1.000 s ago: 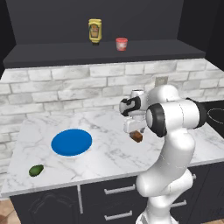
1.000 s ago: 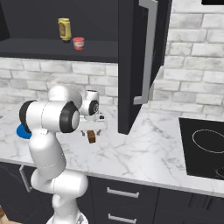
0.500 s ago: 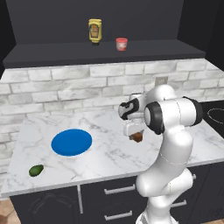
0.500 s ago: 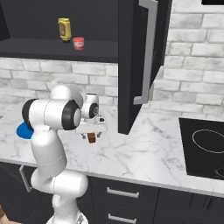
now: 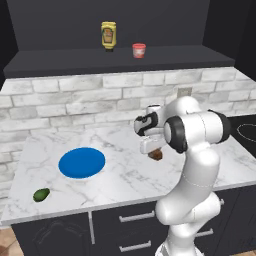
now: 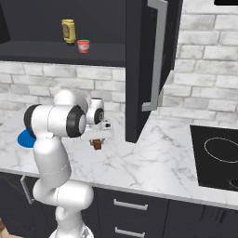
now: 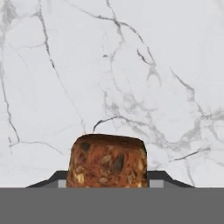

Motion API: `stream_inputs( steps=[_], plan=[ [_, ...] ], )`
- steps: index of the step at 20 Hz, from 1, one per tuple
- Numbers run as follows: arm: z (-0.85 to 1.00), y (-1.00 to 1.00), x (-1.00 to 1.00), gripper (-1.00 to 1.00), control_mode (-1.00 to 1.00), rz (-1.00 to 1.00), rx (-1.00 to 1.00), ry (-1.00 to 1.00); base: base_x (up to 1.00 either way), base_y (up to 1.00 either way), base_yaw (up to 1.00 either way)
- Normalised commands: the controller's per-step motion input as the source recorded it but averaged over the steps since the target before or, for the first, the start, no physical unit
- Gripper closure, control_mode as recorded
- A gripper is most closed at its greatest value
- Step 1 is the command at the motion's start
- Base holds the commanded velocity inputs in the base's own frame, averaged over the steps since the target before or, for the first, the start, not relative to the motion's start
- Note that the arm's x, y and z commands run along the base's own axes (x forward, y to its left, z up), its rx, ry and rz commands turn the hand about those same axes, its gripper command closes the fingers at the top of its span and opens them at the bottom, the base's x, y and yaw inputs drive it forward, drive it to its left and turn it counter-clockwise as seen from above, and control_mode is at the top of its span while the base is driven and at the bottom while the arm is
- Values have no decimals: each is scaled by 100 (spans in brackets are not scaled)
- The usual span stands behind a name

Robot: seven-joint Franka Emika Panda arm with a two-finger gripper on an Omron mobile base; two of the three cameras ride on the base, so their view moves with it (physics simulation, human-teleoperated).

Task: Pick the avocado and bread from the counter and place them on the plate. Then pick the jam from the cabinet and place it next to the plate. Lastly close the cabinet door.

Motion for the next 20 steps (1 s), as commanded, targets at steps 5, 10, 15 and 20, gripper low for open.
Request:
stream_inputs(
  steps=[5,10,15,20],
  plan=[
    [36,0,-66,100,-100,4,2,-29,0,0,0],
    [68,21,-56,100,-100,5,0,-23,0,0,0],
    [74,39,-41,100,-100,9,0,-5,0,0,0],
    [76,42,-32,100,-100,15,0,0,0,0,0]
  ],
)
